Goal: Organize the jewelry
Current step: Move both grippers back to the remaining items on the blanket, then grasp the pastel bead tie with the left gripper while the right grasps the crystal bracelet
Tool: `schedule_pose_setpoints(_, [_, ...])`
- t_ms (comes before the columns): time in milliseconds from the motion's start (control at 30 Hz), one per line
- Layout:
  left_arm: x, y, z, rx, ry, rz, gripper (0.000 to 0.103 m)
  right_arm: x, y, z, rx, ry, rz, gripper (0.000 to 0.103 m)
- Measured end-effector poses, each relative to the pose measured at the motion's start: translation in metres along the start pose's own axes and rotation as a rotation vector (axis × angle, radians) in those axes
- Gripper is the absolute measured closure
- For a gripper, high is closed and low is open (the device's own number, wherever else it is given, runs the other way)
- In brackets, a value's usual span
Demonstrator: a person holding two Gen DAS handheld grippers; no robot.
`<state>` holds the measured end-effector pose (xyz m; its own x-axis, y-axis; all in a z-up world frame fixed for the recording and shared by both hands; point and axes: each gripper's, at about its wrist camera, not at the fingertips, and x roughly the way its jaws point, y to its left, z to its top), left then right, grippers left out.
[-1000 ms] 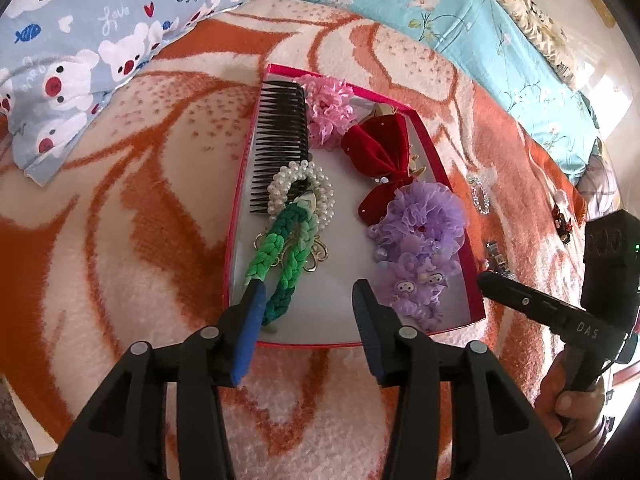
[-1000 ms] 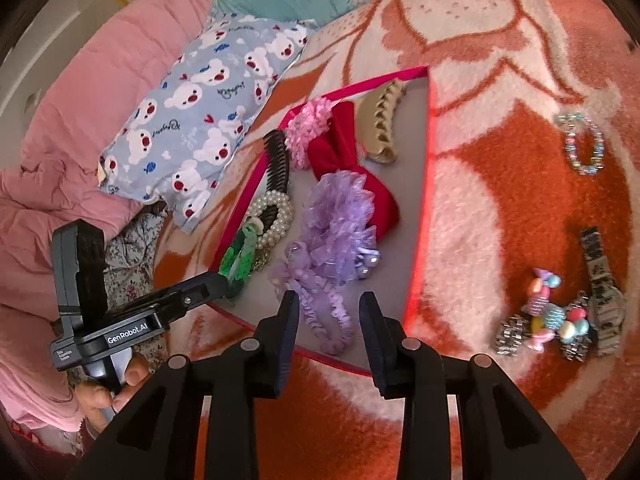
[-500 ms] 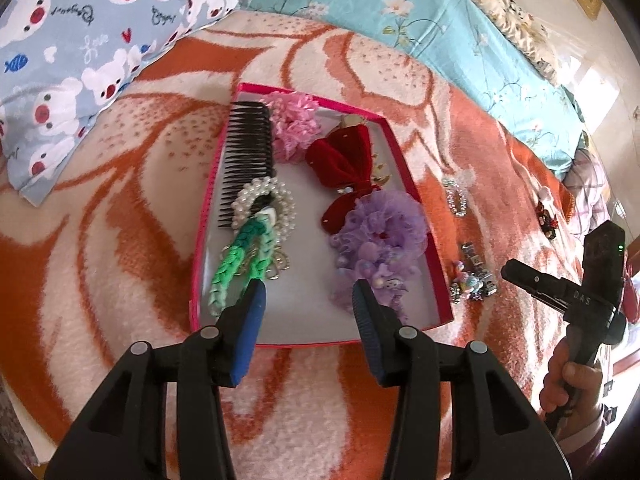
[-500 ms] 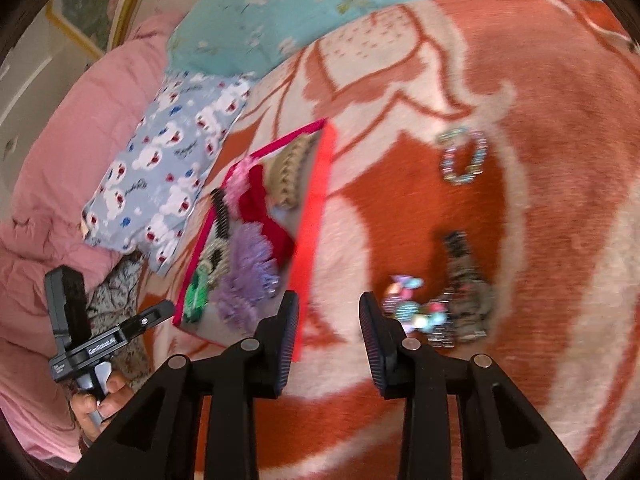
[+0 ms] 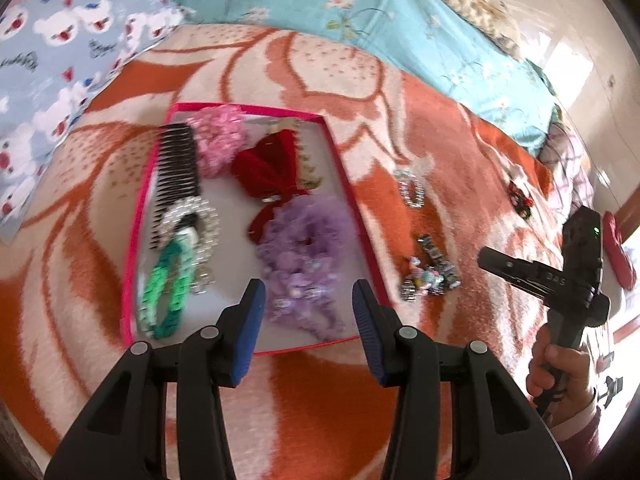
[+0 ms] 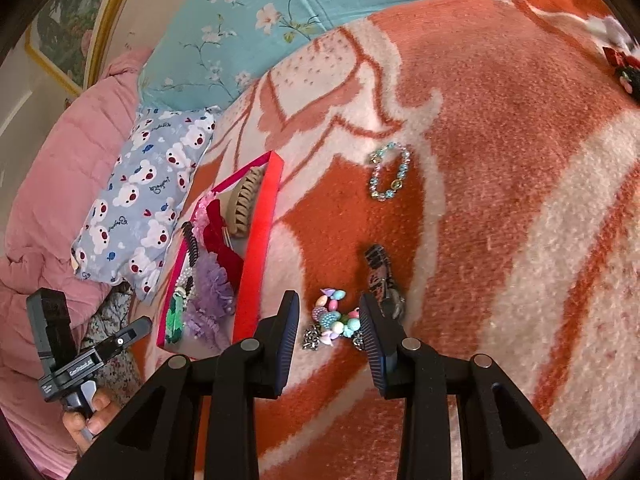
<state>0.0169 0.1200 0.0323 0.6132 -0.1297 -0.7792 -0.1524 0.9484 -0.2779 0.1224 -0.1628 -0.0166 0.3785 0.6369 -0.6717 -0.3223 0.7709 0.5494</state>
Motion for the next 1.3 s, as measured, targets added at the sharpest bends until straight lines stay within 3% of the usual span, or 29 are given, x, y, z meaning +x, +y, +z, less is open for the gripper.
schedule_pose_setpoints(500, [0.048, -0.096, -0.004, 0.187, 0.116, -0.155, 0.060, -0.001, -0.024, 0.021, 0.042, -0.014, -0.007, 0.069])
schedule_pose_setpoints(800, [0.106, -0.145, -0.002, 0.308, 0.210, -0.139, 0.060, 0.003, -0.042, 0.035, 0.074, -0.016, 0.006, 0.069])
schedule_pose_setpoints(967, [0.136, -0.149, -0.002, 0.321, 0.265, -0.103, 0.060, 0.009, -0.051, 0.041, 0.088, -0.012, 0.014, 0.069])
schedule_pose_setpoints(1033, [0.145, -0.147, -0.003, 0.313, 0.286, -0.107, 0.077, 0.012, -0.055, 0.044, 0.094, -0.011, 0.016, 0.069])
schedule_pose_setpoints(1067, [0.150, -0.146, -0.003, 0.308, 0.297, -0.107, 0.096, 0.013, -0.056, 0.045, 0.098, -0.010, 0.017, 0.069])
schedule_pose_setpoints(1300, [0.137, -0.133, 0.012, 0.261, 0.223, -0.132, 0.097, 0.033, -0.060, 0.060, 0.094, 0.004, 0.012, 0.069])
